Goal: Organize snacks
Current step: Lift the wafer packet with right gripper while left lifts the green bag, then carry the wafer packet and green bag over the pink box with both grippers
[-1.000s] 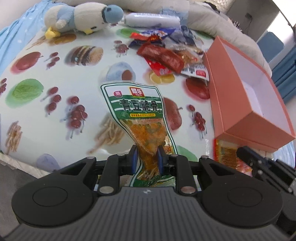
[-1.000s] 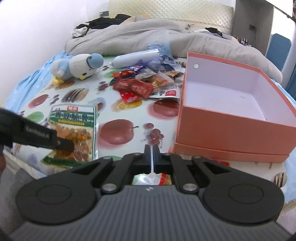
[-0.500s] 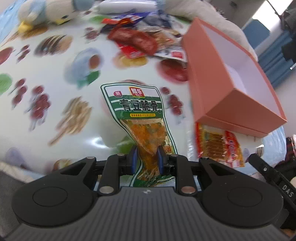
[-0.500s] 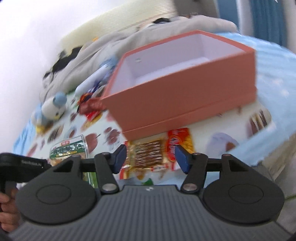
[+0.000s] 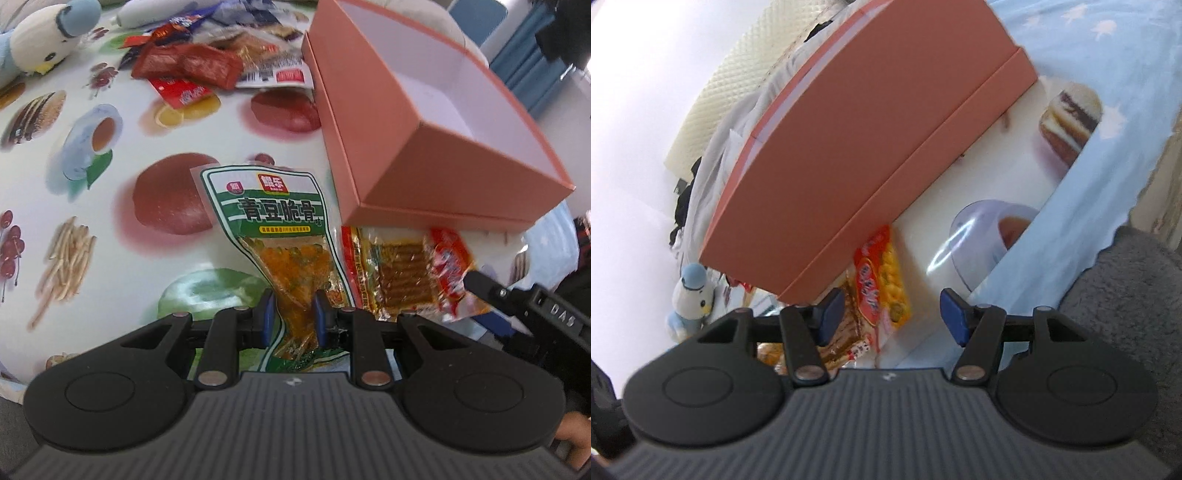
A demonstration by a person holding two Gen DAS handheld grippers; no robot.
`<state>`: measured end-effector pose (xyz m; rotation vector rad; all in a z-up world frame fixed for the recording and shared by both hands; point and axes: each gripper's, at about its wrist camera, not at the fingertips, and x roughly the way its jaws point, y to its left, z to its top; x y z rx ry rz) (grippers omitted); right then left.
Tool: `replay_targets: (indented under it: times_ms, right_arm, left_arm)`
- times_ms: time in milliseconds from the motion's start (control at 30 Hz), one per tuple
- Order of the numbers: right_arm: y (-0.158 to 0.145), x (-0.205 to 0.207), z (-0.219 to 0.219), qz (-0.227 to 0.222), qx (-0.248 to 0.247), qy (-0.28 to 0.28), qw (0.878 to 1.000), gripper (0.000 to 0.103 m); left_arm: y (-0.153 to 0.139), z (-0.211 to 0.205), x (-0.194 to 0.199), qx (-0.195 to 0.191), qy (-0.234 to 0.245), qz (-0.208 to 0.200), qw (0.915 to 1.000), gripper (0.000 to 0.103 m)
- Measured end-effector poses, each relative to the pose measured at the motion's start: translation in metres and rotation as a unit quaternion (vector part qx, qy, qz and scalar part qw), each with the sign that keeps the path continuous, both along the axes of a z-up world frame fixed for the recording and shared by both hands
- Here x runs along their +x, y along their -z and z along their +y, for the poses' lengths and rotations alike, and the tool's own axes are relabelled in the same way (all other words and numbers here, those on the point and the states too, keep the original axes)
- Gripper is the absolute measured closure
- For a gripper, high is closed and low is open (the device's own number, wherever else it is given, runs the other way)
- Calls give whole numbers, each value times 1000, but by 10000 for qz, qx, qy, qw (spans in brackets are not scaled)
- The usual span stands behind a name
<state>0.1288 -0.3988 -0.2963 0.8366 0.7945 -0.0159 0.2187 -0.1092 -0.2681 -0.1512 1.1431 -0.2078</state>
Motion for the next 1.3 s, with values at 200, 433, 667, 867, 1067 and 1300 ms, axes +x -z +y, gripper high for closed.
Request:
replay_targets:
  times_ms: [200, 433, 667, 867, 1067, 1300]
  right_arm:
    - [8, 7, 6, -214, 723, -177, 9970, 43]
    - [5, 29, 28, -234, 661, -564, 9959, 45]
    - [0, 41, 47, -18, 286, -961, 9950, 84]
    - [-15, 31, 51, -84, 1, -969, 9953, 93]
    - [-44, 15, 54, -370, -315, -953, 9943, 94]
    - [-77, -4, 66, -610, -872, -997, 9893, 94]
  left_arm:
    - [5, -5, 8, 119, 97, 21, 9999, 78]
    - [7, -8, 10, 175, 136, 24, 9998, 78]
    - [7, -6, 9, 114, 99, 20, 9999, 78]
    - [-1, -2, 4, 85, 43, -54, 9999, 78]
    - [-17, 7, -9, 141, -34, -205, 9997, 78]
    - [-38, 20, -30, 157, -133, -348, 9992, 78]
